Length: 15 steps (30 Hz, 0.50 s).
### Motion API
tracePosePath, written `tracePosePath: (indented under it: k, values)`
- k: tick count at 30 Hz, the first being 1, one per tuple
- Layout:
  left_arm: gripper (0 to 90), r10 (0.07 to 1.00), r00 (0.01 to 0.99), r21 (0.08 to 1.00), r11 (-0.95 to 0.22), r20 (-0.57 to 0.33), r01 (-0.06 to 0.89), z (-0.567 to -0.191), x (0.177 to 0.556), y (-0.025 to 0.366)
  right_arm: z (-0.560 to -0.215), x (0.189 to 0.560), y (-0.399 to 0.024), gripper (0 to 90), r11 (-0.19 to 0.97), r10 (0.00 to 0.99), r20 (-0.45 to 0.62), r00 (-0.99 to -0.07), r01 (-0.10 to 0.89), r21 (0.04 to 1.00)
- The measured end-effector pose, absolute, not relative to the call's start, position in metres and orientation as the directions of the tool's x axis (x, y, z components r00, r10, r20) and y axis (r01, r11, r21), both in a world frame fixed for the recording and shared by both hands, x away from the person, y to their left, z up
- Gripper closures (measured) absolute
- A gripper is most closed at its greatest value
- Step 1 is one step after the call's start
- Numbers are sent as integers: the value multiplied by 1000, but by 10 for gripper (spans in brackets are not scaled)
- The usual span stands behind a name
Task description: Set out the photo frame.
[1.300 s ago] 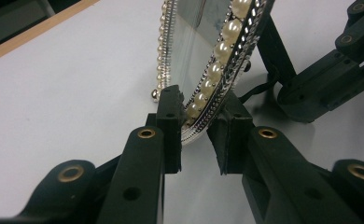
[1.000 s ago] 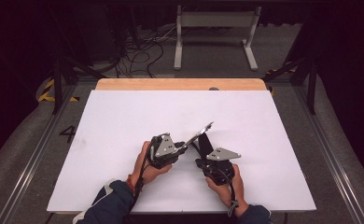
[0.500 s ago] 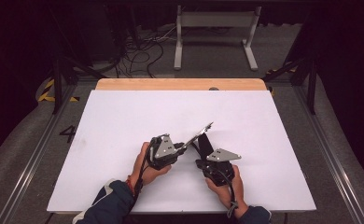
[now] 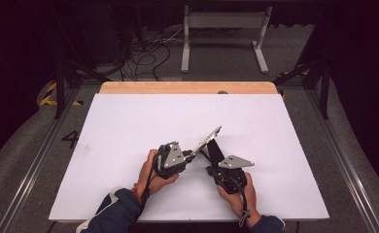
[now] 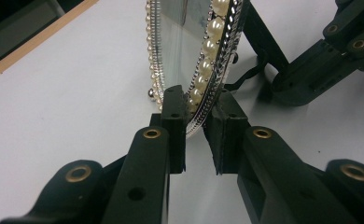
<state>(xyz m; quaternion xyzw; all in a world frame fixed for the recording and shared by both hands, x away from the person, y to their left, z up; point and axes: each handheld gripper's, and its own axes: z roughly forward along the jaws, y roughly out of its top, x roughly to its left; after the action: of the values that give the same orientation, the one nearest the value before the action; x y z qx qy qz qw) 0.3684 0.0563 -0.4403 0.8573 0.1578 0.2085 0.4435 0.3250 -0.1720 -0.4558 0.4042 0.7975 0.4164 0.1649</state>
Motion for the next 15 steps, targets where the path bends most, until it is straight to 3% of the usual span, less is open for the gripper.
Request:
tracePosePath:
  k: [15]
  values:
    - [766,462,868,839,-533,184,106,-441,368,57,-457,327,-177,900,333,777,63,-626,493,804]
